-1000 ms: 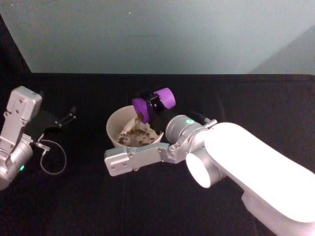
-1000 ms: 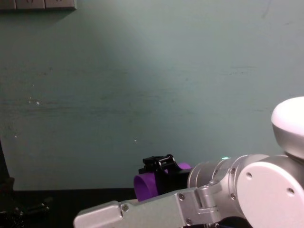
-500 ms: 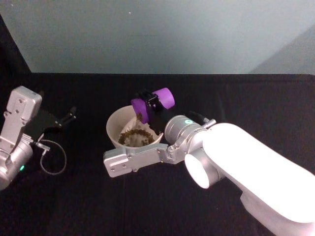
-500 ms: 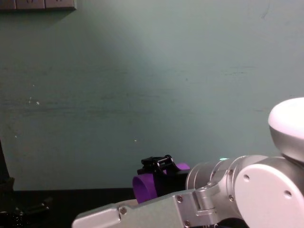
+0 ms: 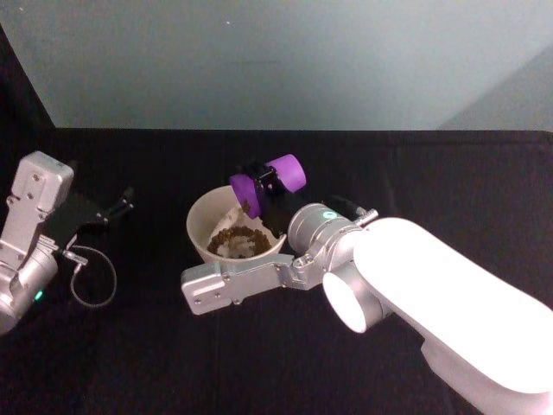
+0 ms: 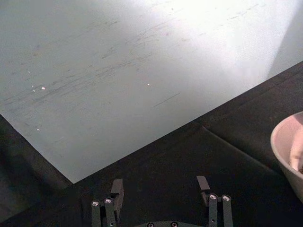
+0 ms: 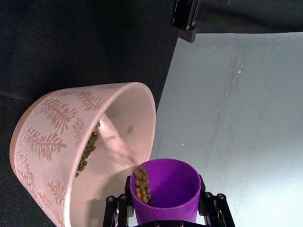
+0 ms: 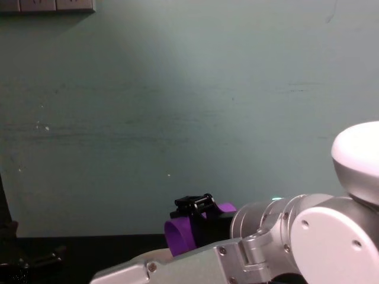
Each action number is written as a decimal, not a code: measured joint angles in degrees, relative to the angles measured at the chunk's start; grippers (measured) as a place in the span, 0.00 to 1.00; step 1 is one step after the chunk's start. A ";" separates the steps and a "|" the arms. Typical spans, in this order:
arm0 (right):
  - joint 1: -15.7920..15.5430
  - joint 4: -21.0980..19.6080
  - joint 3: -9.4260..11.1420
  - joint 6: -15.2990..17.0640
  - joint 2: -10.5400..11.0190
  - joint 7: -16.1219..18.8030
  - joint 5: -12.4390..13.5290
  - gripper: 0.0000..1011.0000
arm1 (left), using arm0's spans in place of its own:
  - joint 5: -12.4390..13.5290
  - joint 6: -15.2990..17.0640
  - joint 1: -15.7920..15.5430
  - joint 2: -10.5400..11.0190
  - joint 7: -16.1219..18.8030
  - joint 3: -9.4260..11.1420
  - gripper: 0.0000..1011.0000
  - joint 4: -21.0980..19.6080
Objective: Pick up the cup and pour the mung beans from the cup into the bowl.
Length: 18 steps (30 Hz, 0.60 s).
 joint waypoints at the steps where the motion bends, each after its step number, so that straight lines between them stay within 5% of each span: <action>1: 0.01 -0.02 -0.06 0.00 0.01 0.02 -0.14 0.73 | 0.00 0.00 0.00 0.00 0.00 0.00 0.99 0.00; 3: 0.18 -0.11 -0.40 0.07 0.08 0.15 -0.79 0.73 | 0.00 0.00 0.00 0.00 0.00 0.00 0.99 0.00; 4: 0.88 -0.55 -2.37 0.47 0.45 0.51 -4.33 0.73 | 0.00 0.00 0.00 0.00 0.00 0.00 0.99 0.00; 5: 1.02 -0.67 -2.84 0.58 0.53 0.51 -5.25 0.73 | 0.00 0.00 0.00 0.00 0.00 0.00 0.99 0.00; 18: 3.17 -0.98 -8.38 1.28 0.91 4.62 -15.41 0.73 | 0.00 0.00 0.00 0.00 0.00 0.00 0.99 0.00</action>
